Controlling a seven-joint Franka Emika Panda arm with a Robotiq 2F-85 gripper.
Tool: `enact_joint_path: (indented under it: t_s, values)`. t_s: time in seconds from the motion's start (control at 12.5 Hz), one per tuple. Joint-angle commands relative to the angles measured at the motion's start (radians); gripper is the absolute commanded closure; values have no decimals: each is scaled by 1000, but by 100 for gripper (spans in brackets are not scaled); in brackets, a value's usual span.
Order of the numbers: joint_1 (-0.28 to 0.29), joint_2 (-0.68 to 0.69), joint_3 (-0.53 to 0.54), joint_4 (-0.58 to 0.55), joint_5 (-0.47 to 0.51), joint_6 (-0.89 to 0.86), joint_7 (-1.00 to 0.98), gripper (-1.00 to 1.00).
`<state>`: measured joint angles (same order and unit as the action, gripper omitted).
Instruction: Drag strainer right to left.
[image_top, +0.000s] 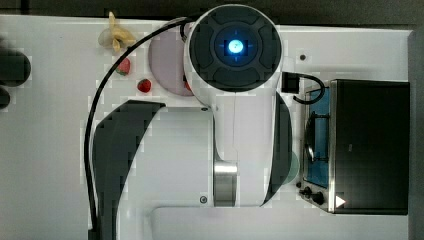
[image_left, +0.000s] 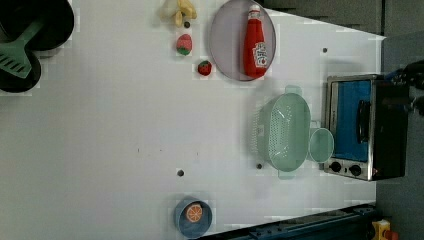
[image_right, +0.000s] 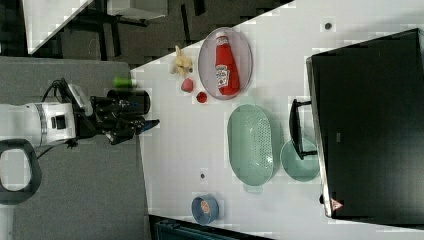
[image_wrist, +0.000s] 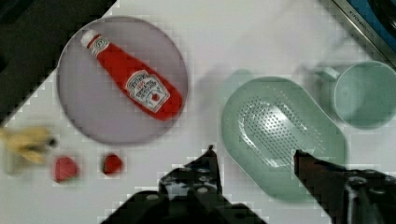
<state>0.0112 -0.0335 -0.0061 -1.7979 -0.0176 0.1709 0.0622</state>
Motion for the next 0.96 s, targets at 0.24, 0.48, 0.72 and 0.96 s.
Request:
enact_joint_path:
  t_s: [0.24,0.48,0.72,0.96]
  values:
    - [-30,-523,-14,-269,-8,-239,106,-100]
    - [-30,-475,-14,-307,-8,-192,107,-100]
    - [-30,-380,-15,-389,-8,-32,118,-100]
    - [-30,-260,-15,-477,-8,168,120,-100]
